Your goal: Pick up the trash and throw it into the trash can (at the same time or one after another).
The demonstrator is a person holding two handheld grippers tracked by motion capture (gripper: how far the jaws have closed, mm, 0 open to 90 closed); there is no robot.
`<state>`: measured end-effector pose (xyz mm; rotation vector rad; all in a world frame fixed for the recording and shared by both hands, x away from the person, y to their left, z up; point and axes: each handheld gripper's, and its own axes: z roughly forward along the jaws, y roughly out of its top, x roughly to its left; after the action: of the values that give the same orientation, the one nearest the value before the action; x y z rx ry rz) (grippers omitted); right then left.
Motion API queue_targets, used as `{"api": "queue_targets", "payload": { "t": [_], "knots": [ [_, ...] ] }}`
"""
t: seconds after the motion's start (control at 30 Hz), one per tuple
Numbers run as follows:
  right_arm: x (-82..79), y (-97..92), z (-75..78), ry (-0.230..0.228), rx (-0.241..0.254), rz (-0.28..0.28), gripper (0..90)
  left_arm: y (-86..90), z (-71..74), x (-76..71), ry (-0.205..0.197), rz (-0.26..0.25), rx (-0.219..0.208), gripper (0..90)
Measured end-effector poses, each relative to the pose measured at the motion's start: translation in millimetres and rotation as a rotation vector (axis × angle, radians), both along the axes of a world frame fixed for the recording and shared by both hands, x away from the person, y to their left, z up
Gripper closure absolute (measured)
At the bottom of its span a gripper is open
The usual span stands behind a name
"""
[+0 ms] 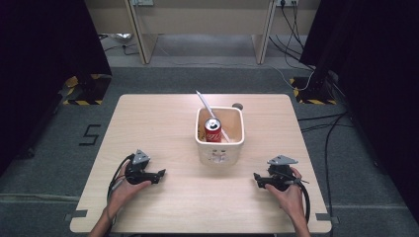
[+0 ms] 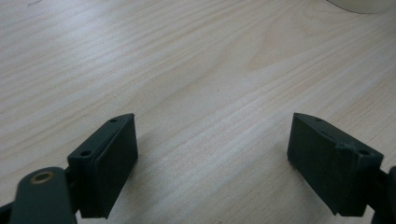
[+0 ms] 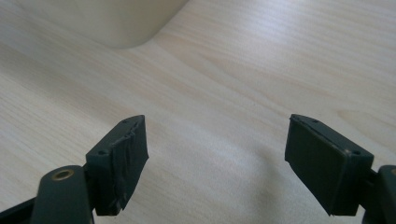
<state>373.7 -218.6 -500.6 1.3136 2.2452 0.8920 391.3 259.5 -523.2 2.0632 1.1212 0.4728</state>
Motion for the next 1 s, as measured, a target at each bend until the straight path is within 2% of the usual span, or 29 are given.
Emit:
{"api": "queue_targets", "payload": {
  "t": [0.13,0.2,0.23,0.33,0.43,1.0],
  "knots": [
    [-1.5,-0.7,-4.3,0.008,-0.033,-0.005,21.2,0.0,0.0,0.0,0.000,0.000,0.001,15.5],
    [-2.6,-0.8,-7.3,0.017,-0.026,-0.007,20.7,0.0,0.0,0.0,0.000,0.000,0.000,15.5],
    [-3.4,-1.2,-9.1,0.016,0.000,-0.014,20.3,0.0,-0.1,0.0,-0.001,0.000,-0.001,15.5],
    [-6.1,-2.0,-11.3,-0.004,0.010,-0.018,19.7,0.0,0.0,0.0,0.000,0.000,0.000,15.5],
    [-8.1,-2.4,-15.6,-0.035,0.023,-0.017,15.5,-0.1,-0.2,0.0,-0.002,0.000,-0.001,15.5],
    [-8.8,-2.2,-15.8,-0.037,0.026,-0.020,15.4,0.0,-0.1,0.0,-0.001,0.000,-0.001,15.5]
  ]
}}
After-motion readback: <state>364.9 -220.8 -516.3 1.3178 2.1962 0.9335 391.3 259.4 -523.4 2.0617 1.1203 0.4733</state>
